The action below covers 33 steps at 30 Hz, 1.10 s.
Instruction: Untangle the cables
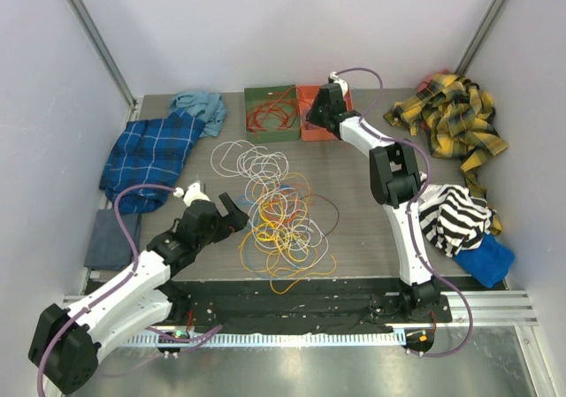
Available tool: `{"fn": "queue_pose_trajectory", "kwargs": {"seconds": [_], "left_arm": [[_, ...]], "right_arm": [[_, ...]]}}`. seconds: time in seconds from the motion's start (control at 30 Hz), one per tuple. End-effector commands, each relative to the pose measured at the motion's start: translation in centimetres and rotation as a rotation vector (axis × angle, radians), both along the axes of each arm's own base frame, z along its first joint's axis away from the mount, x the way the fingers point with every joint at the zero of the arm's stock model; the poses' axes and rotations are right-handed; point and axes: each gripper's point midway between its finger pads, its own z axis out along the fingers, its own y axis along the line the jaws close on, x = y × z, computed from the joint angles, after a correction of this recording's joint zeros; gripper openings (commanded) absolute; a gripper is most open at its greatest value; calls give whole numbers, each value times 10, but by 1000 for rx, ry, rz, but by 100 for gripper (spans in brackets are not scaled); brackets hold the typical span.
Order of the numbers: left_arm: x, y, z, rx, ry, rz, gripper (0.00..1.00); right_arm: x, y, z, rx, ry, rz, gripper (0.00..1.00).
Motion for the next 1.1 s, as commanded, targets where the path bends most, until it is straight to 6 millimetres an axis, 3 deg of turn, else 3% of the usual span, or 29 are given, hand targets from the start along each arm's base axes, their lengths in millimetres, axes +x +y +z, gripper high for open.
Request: {"fn": "queue_pose_trajectory", "kwargs": {"seconds": [0.0,0.07,0.17,0.3,0.33,0.5,0.57,0.6,0.67,0.73,0.77,0.8,0.9,1.07], "left_arm": [[11,-5,14,-20,-55,-1,100],[10,-6,13,-23,-53,-2,100],[10,-6,14,-29,-54,-4,100],[8,-5,14,-37,-59,0,100],[7,-4,14,-37,-59,1,100],[5,-3,17,-42,-68,2,100],[4,-2,19,-45,-76,4,100],[3,-1,18,-43,-74,4,100],[3,0,19,-45,-79,7,100],[2,1,17,-45,-78,9,100],[2,1,18,-47,-80,8,100],[1,1,18,-48,-80,10,100],[1,3,17,-43,-78,11,100],[0,5,18,-33,-89,15,100]], "right_arm": [[6,0,28,50,-74,-12,21],[6,0,41,61,-99,-14,10],[7,1,55,70,-125,-17,1],[2,11,98,103,-211,-8,1],[0,17,119,118,-248,2,1],[-7,44,184,172,-357,50,1],[-10,57,192,199,-355,76,1],[-9,63,210,220,-386,89,1],[-9,76,211,235,-383,113,1],[-8,87,227,260,-417,132,1],[-7,93,213,255,-383,139,1],[-8,101,226,272,-406,156,1],[-6,115,222,283,-400,170,1],[0,120,200,282,-369,160,1]]}}
